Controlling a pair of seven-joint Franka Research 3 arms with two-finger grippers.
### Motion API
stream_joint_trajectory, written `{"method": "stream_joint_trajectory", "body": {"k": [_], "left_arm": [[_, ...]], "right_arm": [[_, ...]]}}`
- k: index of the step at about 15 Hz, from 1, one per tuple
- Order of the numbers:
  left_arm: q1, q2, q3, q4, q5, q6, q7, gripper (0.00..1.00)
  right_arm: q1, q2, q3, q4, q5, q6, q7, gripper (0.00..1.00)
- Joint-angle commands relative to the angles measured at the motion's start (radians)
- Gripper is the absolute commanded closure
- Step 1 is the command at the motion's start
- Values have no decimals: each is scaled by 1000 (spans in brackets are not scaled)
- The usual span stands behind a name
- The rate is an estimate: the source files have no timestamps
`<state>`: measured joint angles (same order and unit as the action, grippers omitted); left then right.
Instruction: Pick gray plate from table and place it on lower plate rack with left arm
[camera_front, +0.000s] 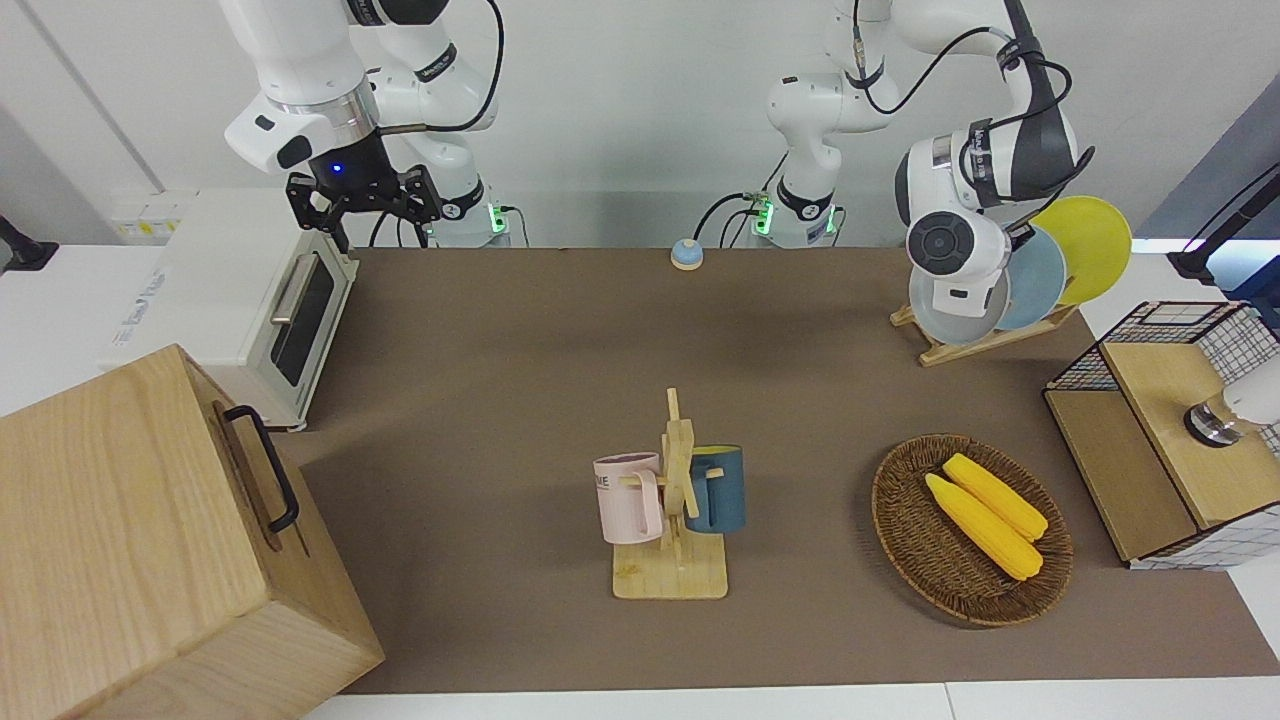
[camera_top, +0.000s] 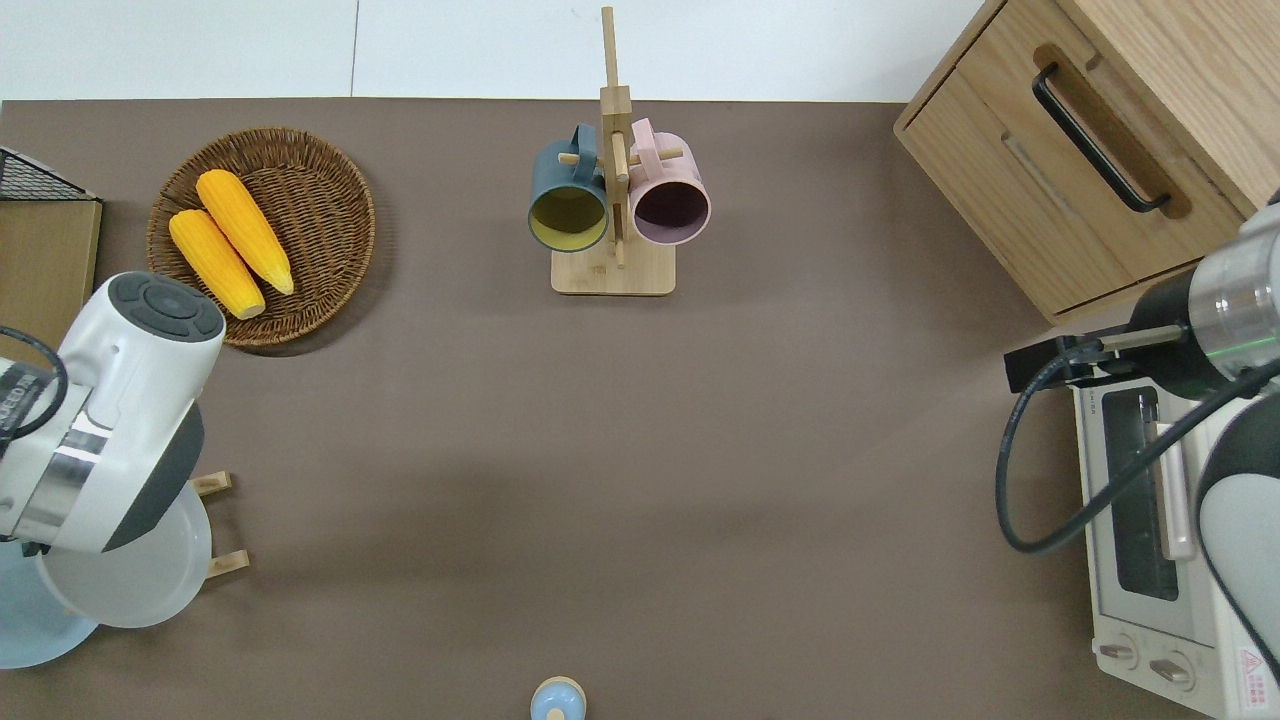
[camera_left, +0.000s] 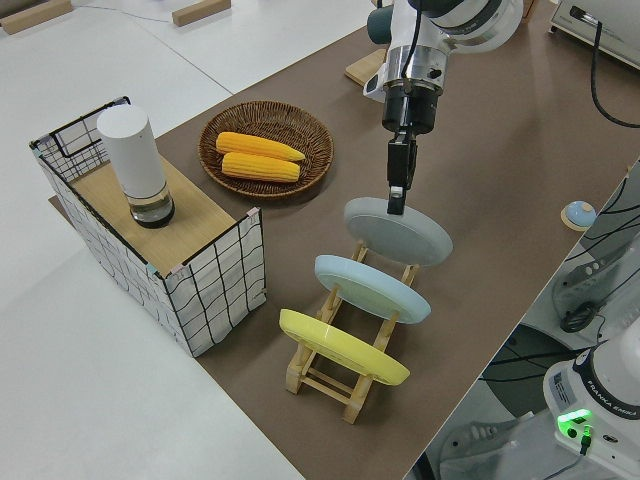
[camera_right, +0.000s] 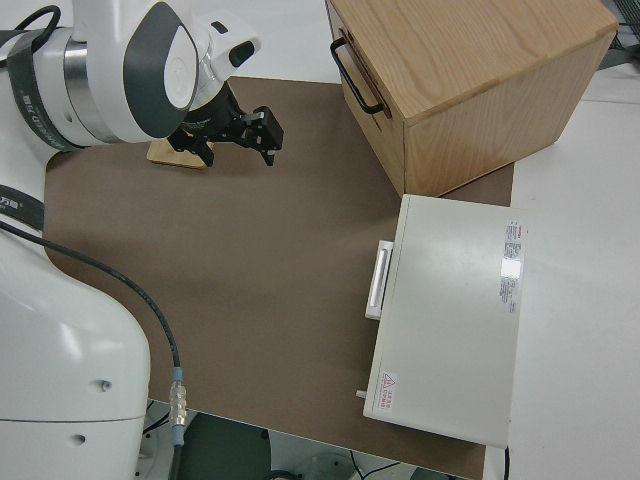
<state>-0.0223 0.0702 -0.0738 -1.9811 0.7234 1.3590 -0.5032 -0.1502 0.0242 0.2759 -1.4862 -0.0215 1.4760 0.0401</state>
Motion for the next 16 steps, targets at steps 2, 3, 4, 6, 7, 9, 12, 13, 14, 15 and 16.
{"method": "stream_joint_trajectory", "body": {"k": [2,3,4,6,7,9,12,13,14,15,16], "left_arm": [[-13,13,0,-18,30,-20,-52,1000],[-13,14,0,-18,36,-20,-51,1000],[-15,16,0,-18,37,-20,-52,1000],[-16,22,0,-18,36,-20,-58,1000],[-15,31,-1,-18,36,-20,-67,974],[-15,34,-12,-19,28,-20,-80,635],[-15,37,-12,-19,22,-18,-75,285],[-15,37,-12,-19,22,-18,-66,204],[-15,37,-12,-19,19,-18,-63,145],[-15,37,-12,-18,19,-17,-60,89],[-13,34,-12,-10,15,-8,-58,63]], "right_arm": [[-19,-1,17,9,-1,-14,12,17],[-19,-1,17,9,-1,-14,12,17],[-19,-3,17,9,-1,-13,12,17],[-19,-3,17,9,-1,-13,12,17],[-19,-3,17,9,-1,-14,12,17],[-19,-1,17,9,-1,-14,12,17],[-19,-1,17,9,-1,-14,12,17],[-19,-1,17,9,-1,-13,12,17],[-19,-3,17,9,-1,-14,12,17],[-19,-3,17,9,-1,-13,12,17],[-19,-1,17,9,-1,-14,12,17]]}}
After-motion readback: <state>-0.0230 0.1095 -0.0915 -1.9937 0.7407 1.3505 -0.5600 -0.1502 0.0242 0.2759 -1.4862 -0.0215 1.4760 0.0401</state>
